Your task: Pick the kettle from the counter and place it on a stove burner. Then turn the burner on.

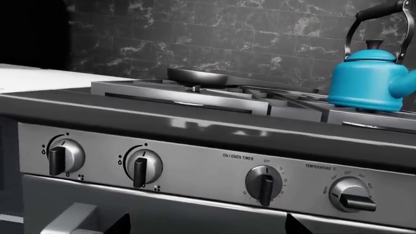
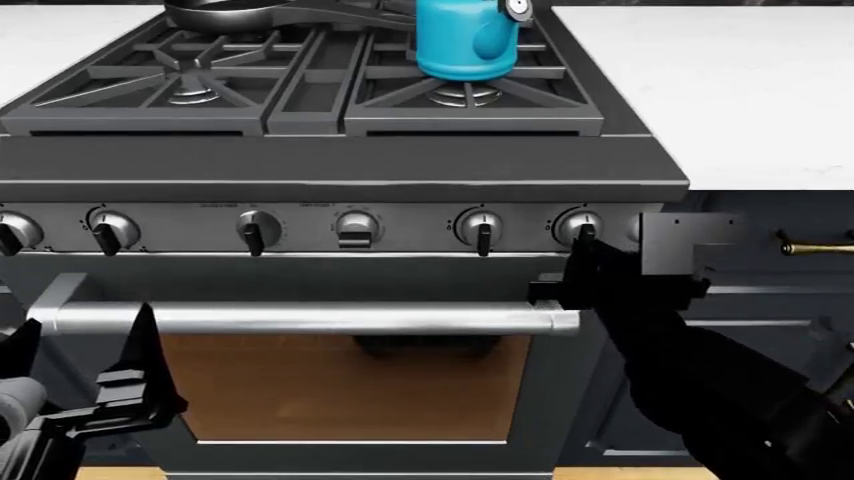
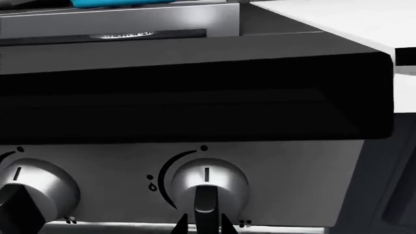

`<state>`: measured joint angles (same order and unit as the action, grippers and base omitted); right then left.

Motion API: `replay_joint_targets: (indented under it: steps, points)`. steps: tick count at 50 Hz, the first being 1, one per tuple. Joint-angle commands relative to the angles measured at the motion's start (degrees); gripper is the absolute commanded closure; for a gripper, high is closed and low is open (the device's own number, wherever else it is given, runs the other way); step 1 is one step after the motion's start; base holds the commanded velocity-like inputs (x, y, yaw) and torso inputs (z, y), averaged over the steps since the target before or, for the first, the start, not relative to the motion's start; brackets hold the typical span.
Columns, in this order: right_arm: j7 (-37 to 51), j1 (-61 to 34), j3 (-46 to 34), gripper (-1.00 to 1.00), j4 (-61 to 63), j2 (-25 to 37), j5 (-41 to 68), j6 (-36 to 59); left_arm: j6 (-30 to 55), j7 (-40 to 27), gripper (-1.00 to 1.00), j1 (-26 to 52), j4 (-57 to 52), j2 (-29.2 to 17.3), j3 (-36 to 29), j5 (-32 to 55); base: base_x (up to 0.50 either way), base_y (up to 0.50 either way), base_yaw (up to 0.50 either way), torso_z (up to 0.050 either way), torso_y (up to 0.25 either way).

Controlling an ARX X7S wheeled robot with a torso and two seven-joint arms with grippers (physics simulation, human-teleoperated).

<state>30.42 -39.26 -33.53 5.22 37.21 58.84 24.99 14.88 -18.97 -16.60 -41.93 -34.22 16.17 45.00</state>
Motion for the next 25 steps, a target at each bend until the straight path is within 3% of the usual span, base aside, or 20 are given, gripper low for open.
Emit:
replay_joint_targets:
  steps: [1, 25]
  points:
    - [-0.40, -0.08, -0.25, 1.00, -0.24, -0.12, -0.41, -0.18, -0.05, -0.04, -1.00, 0.03, 0.14, 0.03, -0.17, -0.02, 0.00, 0.00, 0.00, 0.000, 0.000]
    - [-0.07, -0.84, -2.76, 1.00, 1.42, 1.31, -3.30, 1.92, -0.52, 0.20, -1.00, -0.02, 0.64, 0.31, -0.65, -0.39, 0.00, 0.00, 0.00, 0.000, 0.000]
